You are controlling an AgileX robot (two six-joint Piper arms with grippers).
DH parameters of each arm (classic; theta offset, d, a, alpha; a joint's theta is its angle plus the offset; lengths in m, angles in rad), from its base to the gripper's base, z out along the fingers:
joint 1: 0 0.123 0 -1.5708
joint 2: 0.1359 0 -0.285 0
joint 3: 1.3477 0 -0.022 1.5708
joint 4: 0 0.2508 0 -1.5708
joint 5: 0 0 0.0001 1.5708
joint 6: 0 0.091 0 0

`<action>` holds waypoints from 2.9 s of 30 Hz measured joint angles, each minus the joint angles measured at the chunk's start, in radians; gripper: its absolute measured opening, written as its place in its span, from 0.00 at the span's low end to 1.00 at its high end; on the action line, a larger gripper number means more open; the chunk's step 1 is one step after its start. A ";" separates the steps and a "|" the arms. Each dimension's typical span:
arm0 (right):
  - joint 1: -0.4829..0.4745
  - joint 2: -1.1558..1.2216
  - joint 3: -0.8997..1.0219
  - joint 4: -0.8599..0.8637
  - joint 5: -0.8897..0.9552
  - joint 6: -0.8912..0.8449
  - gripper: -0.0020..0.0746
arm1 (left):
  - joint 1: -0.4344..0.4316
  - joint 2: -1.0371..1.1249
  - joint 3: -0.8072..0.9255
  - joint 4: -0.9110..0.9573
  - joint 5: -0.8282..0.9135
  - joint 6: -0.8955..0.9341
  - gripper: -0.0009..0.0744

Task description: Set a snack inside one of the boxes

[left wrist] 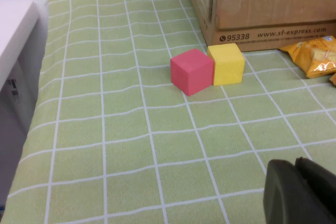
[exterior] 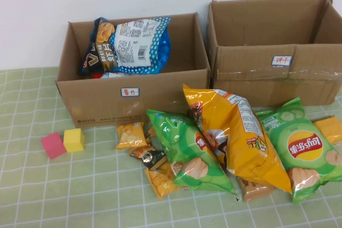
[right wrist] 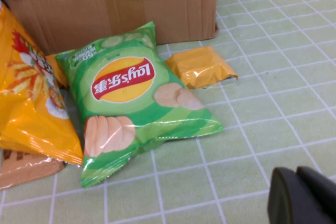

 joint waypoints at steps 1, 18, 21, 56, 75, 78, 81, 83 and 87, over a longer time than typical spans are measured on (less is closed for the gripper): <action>0.000 0.000 0.000 0.000 0.000 0.000 0.02 | 0.000 0.000 0.000 0.000 0.000 0.000 0.01; 0.000 0.000 0.000 0.000 0.000 0.000 0.02 | 0.000 0.000 0.000 0.010 0.000 0.000 0.01; 0.000 0.000 0.000 0.000 0.000 0.000 0.02 | 0.000 0.000 0.000 0.017 0.000 0.000 0.01; 0.000 0.000 0.014 0.004 -1.094 0.006 0.02 | 0.000 0.000 0.007 0.059 -0.835 0.003 0.01; -0.001 -0.002 -0.263 0.044 -0.535 0.006 0.02 | 0.000 0.248 -0.556 0.030 -0.004 0.095 0.01; -0.001 -0.002 -0.263 0.078 -0.484 0.006 0.02 | 0.000 0.346 -0.592 0.038 0.116 0.097 0.01; -0.001 -0.002 -0.263 0.087 -0.474 0.006 0.02 | 0.000 0.422 -0.596 0.041 0.194 0.097 0.01; -0.001 -0.002 -0.265 0.087 -0.460 0.006 0.02 | 0.000 0.465 -0.596 0.041 0.234 0.097 0.01; -0.001 0.000 -0.267 0.087 -0.445 -0.026 0.02 | 0.000 0.529 -0.596 0.045 0.271 0.111 0.01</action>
